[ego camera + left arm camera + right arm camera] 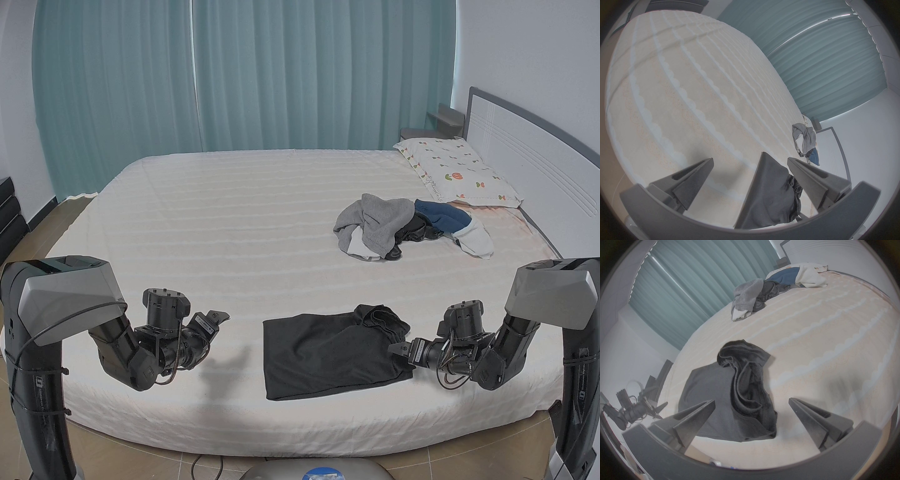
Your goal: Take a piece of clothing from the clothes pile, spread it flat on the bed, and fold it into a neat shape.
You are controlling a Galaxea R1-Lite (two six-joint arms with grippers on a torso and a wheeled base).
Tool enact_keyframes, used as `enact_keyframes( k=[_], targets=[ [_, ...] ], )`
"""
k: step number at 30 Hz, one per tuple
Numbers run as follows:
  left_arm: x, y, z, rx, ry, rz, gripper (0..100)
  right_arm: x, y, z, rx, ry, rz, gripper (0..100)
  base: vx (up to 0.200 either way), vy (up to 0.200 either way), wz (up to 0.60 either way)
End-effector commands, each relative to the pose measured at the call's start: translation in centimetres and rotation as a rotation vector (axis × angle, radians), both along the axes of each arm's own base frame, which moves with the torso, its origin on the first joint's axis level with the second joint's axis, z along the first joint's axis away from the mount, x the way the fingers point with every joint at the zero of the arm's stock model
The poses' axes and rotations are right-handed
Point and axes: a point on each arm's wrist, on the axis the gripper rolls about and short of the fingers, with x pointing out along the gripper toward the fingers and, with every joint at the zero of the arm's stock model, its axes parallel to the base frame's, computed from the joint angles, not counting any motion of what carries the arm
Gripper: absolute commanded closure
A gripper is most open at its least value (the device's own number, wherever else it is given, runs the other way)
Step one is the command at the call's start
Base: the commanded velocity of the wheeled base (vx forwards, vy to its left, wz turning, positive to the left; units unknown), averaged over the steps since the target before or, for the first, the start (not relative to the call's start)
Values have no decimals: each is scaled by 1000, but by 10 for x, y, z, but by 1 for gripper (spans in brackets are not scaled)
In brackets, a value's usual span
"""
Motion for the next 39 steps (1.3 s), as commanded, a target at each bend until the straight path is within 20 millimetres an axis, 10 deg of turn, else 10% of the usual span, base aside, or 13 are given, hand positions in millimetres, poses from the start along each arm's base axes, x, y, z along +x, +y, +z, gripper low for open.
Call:
enact_keyframes(
  k=[1,21,22,39],
  targets=[
    [-1,0,0,0,1,0,0,-3,-1,-11,-22,33,10,100,0,0,0],
    [0,0,0,-4,-1,4,0,-24,-19,-11,-48,66,-4,100,0,0,0],
    [1,1,1,-6,-3,8,0,-24,-19,-9,-45,62,-4,0,0,0,0],
    [1,4,1,-8,-1,12,0,1,0,64,171,-135,-77,0,71,0,0]
  ],
)
